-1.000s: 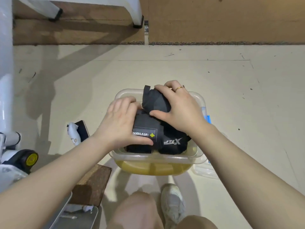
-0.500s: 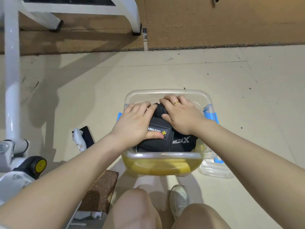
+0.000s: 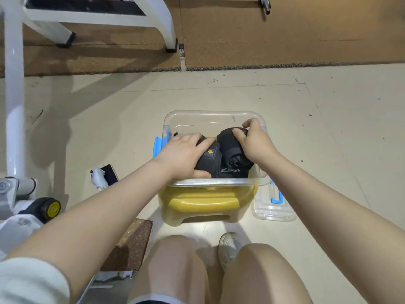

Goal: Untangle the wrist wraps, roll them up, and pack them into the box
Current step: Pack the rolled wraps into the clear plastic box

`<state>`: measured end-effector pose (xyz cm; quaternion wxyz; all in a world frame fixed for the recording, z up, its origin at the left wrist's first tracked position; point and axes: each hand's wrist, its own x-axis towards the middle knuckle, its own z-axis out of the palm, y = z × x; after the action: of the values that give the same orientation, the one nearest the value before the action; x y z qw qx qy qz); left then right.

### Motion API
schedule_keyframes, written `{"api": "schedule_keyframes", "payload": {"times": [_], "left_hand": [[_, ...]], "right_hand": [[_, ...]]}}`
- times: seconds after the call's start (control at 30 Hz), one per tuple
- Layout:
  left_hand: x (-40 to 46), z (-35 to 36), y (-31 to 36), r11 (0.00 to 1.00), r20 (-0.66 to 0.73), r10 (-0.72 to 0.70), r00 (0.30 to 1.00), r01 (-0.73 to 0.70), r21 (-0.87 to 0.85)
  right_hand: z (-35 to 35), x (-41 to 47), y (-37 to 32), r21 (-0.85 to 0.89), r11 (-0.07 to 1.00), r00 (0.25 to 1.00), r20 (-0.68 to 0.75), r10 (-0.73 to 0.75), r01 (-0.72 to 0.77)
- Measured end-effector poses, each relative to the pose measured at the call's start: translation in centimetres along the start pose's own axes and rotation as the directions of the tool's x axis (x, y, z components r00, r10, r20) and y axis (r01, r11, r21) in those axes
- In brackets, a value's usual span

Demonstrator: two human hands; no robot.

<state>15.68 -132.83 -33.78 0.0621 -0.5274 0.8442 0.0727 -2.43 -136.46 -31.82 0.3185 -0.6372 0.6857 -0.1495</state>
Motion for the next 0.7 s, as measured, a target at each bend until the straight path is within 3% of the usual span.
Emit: {"api": "schedule_keyframes", "payload": {"times": [0.13,0.23,0.3,0.4,0.53,0.6,0.67,0.7], "left_hand": [[0.0,-1.2,0.9,0.959,0.016,-0.281,0.960,0.281,0.030],[0.6,-1.2,1.7,0.926,0.072,-0.365,0.928,0.355,0.126],[1.2,-1.1,1.7,0.934,0.116,-0.349,0.930,0.336,0.123],[1.0,-1.3,0.1,0.959,0.178,-0.226,0.958,0.250,-0.132],[-0.6,-2.0,-2.0,0.899,0.256,0.050,0.965,0.068,-0.433],[-0.6,-2.4,-2.6,0.867,0.224,0.071,0.972,0.051,-0.496],[-0.6,-2.7,-3.1,0.926,0.190,0.029,0.981,0.045,-0.375],[-0.6,-2.8,-3.1,0.965,0.205,0.012,0.979,0.042,-0.260]], "right_hand": [[3.2,-0.1,-0.1,-0.111,0.993,0.999,-0.032,-0.041,0.037],[4.3,-0.1,-0.2,-0.173,0.984,0.998,-0.046,-0.045,0.036],[4.0,0.3,0.3,-0.102,0.994,0.998,0.044,-0.045,0.049],[1.9,0.9,0.3,-0.054,0.988,0.979,0.156,-0.132,0.142],[-2.3,1.4,-1.2,-0.004,0.956,0.955,-0.016,-0.295,0.295],[-3.0,1.8,-1.7,-0.228,0.894,0.923,0.102,-0.371,0.385],[-2.0,2.2,-2.0,-0.499,0.720,0.874,0.334,-0.354,0.482],[-1.2,2.4,-2.2,-0.555,0.655,0.856,0.387,-0.343,0.513]]}}
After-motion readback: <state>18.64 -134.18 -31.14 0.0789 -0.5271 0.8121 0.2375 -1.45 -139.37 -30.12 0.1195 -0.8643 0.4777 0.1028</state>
